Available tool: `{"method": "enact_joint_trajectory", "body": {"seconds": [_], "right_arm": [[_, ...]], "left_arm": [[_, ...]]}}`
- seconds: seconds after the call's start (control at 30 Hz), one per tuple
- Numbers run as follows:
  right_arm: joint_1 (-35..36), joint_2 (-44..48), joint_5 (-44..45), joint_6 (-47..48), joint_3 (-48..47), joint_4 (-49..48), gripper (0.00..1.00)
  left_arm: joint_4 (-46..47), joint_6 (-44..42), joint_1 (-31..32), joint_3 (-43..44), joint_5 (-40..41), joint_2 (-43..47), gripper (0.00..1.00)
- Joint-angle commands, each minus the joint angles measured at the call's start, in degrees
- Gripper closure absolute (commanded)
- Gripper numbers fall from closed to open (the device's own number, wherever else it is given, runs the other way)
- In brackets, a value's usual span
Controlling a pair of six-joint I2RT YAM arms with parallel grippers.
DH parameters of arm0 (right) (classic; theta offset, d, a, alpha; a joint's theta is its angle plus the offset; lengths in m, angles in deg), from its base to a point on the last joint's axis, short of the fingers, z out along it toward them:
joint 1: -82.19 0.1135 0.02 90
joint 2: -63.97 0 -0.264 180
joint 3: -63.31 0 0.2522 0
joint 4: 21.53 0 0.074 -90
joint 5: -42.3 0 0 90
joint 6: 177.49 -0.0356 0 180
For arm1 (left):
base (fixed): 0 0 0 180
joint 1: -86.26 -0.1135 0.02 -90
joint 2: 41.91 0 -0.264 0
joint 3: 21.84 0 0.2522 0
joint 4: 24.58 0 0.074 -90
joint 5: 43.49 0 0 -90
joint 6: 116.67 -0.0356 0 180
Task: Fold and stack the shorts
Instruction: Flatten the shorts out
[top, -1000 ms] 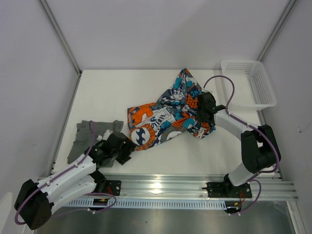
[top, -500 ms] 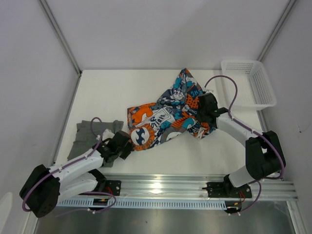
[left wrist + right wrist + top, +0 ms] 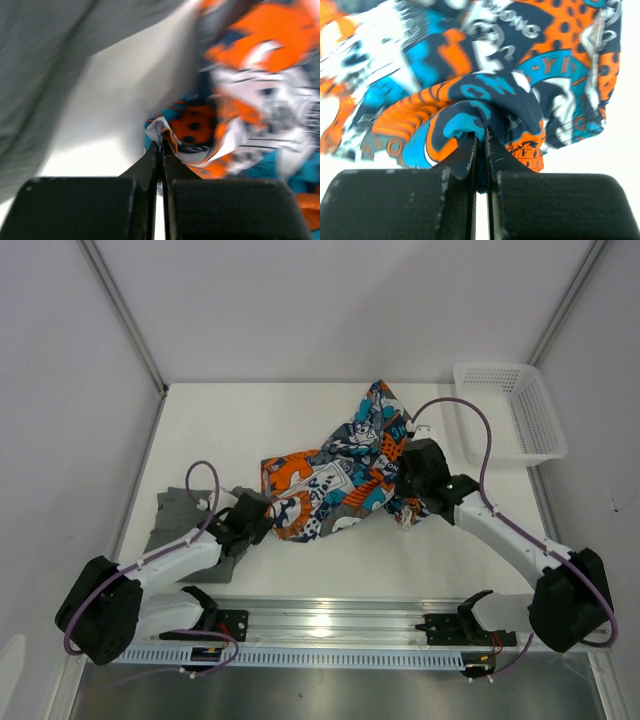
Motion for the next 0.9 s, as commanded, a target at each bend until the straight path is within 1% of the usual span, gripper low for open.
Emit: {"method": "enact_joint_trajectory", "body": {"seconds": [0.0,0.03,0.07,0.1,0.13,0.17,0.2,0.23,0.27,0.3,0.33,0.37,0.4,0.43,0.47,0.5,0.53,0.57,0.63,0.67,0.7,0.73,0.8,0.83,0.87], "right_arm": [[3.0,6.2,-0.3,2.2,0.5,3.9,1.0],[3.3,7.9,-1.2,2.6,-0.3,4.8,1.0],[3.6,8.5,-3.8,4.1,-0.9,5.5,1.0],[4.7,9.0,-4.7,4.9,-1.7,6.9,1.0],[5.8,10.7,-5.3,5.4,-3.7,7.5,1.0],[7.2,11.8,-6.7,7.1,-4.6,7.6,1.0],[11.2,13.2,-6.8,7.9,-5.4,7.5,1.0],[13.2,14.8,-6.5,8.1,-6.4,7.6,1.0],[15.2,17.0,-7.9,8.5,-9.1,8.2,1.0],[16.9,17.7,-8.8,8.6,-10.9,10.5,1.0],[20.6,18.1,-9.1,8.5,-13.0,12.2,1.0],[22.9,18.2,-9.4,8.6,-16.9,13.7,1.0],[25.6,18.1,-9.5,8.5,-18.6,16.3,1.0],[31.3,17.7,-9.1,8.1,-20.2,17.4,1.0],[34.3,17.1,-9.3,8.0,-21.8,18.3,1.0],[37.2,15.6,-9.7,8.0,-25.0,20.0,1.0],[40.0,14.6,-9.4,7.8,-26.7,20.6,1.0],[45.5,13.5,-9.1,7.9,-28.4,21.3,1.0],[50.1,11.0,-7.9,8.2,-34.1,22.3,1.0],[52.9,10.1,-7.2,8.4,-36.2,22.7,1.0],[53.9,9.1,-7.5,8.6,-40.2,23.2,1.0],[54.6,8.8,-8.2,9.2,-42.1,23.4,1.0],[55.7,8.3,-9.1,9.8,-45.5,24.0,1.0],[55.8,8.5,-9.5,10.1,-47.9,24.0,1.0],[55.8,9.0,-9.3,10.8,-48.8,24.0,1.0]], "left_arm": [[-1.1,-10.3,-5.0,9.6,0.8,1.0,1.0],[-1.6,-15.5,-7.0,15.3,-2.1,0.4,1.0],[-1.8,-17.9,-9.4,17.4,-6.0,-0.2,1.0],[-2.8,-19.5,-14.5,19.3,-14.4,-1.4,1.0],[-4.5,-22.5,-16.7,27.4,-18.2,-4.3,1.0],[-9.3,-24.5,-18.7,31.1,-21.3,-6.2,1.0],[-13.3,-26.1,-21.5,38.8,-24.8,-7.9,1.0],[-17.0,-29.9,-22.4,42.8,-25.3,-9.5,1.0],[-22.4,-32.4,-24.2,54.0,-25.8,-12.3,1.0],[-25.1,-34.2,-25.7,57.6,-26.6,-13.7,1.0],[-28.0,-36.3,-27.5,61.0,-29.3,-14.9,1.0],[-30.3,-37.2,-31.1,69.3,-30.8,-16.8,1.0],[-33.2,-37.7,-33.0,71.7,-32.5,-17.4,1.0],[-34.4,-37.8,-34.2,73.6,-35.8,-17.6,1.0],[-34.9,-37.5,-36.9,76.9,-37.5,-17.7,1.0],[-34.4,-37.2,-39.8,78.9,-39.0,-16.9,1.0],[-33.8,-35.9,-40.9,80.4,-40.5,-16.1,1.0],[-32.8,-35.0,-43.5,80.7,-43.3,-15.2,1.0],[-27.6,-31.7,-46.5,80.0,-46.6,-11.4,1.0],[-25.7,-30.1,-49.3,79.5,-48.9,-9.9,1.0],[-23.3,-28.5,-50.5,76.4,-49.3,-6.2,1.0],[-16.7,-25.4,-51.7,74.8,-49.5,-3.9,1.0],[-10.6,-20.9,-54.7,72.3,-48.7,0.3,1.0],[-8.3,-19.9,-55.9,70.1,-48.5,3.1,1.0],[-5.9,-19.3,-57.4,70.2,-48.2,4.0,1.0]]}}
